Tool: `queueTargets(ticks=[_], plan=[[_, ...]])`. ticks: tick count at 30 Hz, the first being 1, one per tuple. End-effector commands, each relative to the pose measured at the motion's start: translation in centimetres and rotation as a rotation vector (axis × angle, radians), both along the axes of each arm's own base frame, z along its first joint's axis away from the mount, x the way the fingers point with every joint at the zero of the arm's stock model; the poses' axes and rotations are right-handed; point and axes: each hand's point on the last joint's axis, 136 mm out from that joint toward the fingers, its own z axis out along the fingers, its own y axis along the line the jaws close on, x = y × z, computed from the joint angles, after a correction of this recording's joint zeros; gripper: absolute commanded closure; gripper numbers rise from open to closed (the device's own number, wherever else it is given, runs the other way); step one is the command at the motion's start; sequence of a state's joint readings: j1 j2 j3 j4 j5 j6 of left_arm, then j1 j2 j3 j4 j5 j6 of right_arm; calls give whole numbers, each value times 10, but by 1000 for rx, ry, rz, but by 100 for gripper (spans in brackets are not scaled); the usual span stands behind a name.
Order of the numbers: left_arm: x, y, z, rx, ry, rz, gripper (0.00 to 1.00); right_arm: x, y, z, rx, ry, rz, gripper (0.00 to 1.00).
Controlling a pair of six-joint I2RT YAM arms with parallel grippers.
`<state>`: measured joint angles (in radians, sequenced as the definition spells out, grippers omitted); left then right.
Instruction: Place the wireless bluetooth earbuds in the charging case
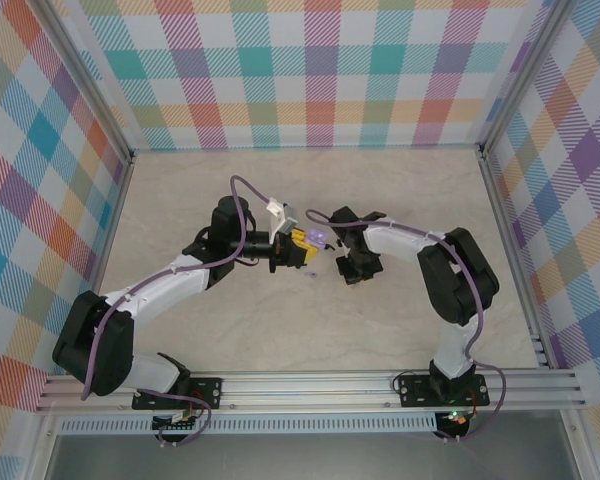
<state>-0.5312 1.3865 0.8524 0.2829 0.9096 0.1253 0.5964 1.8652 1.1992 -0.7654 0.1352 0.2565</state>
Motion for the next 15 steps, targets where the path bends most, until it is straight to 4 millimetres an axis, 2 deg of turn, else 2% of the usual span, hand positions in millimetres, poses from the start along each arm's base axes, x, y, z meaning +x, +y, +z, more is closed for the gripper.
queueTargets(ticks=[1, 15], plan=[[14, 3, 12, -23, 9, 63, 100, 17, 0, 5, 11, -102, -14, 84], [36, 23, -13, -36, 115, 250, 100, 36, -1, 29, 135, -229, -20, 85]])
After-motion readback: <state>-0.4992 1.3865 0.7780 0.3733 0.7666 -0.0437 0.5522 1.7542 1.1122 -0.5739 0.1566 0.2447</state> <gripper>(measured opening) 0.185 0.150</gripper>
